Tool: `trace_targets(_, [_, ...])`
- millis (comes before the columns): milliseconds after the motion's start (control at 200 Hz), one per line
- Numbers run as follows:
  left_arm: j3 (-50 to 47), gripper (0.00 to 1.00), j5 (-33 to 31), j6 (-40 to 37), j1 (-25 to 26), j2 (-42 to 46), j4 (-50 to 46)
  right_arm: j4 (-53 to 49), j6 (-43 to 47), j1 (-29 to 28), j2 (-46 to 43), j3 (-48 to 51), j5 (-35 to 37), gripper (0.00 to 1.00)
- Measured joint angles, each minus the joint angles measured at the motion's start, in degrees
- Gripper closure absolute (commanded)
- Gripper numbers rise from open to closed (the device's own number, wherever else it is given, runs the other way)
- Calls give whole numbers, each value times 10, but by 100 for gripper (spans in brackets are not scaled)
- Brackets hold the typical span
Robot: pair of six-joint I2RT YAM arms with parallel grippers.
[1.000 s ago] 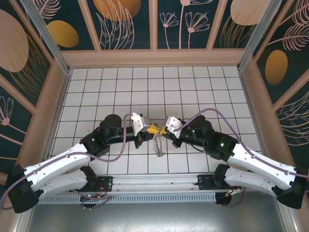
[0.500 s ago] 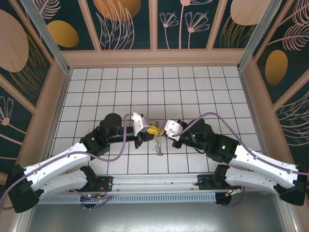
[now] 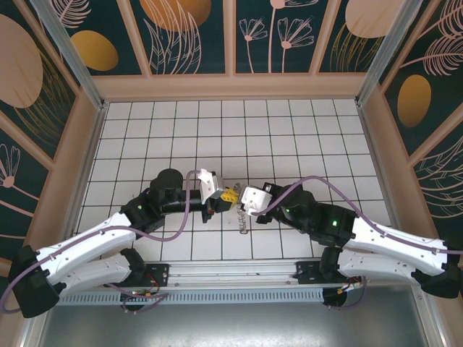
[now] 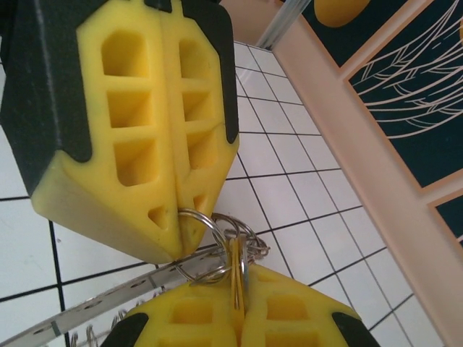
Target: Put the keys on the keyring
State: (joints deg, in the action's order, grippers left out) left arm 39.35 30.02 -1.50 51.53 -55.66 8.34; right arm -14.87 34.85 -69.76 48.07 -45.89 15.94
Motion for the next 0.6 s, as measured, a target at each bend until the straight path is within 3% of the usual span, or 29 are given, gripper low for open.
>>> trace_targets(601, [0, 100, 0, 0, 0, 9, 0, -21, 75, -44, 23, -29, 92, 100])
